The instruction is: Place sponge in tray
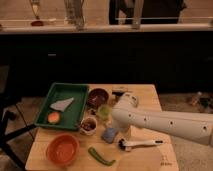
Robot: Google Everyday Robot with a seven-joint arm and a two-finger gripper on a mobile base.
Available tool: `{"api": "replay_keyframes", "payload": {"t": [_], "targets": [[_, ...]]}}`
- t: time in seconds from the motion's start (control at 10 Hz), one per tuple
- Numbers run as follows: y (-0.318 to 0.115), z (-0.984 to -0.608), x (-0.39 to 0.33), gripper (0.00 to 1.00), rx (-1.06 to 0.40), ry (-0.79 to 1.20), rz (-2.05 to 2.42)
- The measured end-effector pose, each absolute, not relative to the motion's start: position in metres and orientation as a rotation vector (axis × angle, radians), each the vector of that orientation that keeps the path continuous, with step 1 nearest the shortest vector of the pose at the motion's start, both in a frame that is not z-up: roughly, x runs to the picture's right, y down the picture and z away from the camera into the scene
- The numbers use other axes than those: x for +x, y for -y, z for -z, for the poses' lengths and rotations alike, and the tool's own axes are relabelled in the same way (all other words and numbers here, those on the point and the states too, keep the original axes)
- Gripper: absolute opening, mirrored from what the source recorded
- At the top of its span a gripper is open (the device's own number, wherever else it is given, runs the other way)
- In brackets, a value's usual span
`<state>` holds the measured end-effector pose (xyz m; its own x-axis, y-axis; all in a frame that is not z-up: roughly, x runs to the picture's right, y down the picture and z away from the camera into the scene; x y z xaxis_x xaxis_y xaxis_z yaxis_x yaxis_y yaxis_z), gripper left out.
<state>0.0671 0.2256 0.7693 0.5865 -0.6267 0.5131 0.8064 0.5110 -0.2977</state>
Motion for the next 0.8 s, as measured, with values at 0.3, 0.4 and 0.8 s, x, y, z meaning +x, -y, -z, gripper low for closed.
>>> {"api": "replay_keyframes", "payload": {"t": [0.3,0.4,0.8], "targets": [[-0.216,-0.775,0.061,0.80,-0.522,0.432,0.910],[-0.214,-0.776,0.060,0.80,-0.514,0.455,0.911],[-0.216,-0.782,0.052,0.80,-0.513,0.516,0.919]]}}
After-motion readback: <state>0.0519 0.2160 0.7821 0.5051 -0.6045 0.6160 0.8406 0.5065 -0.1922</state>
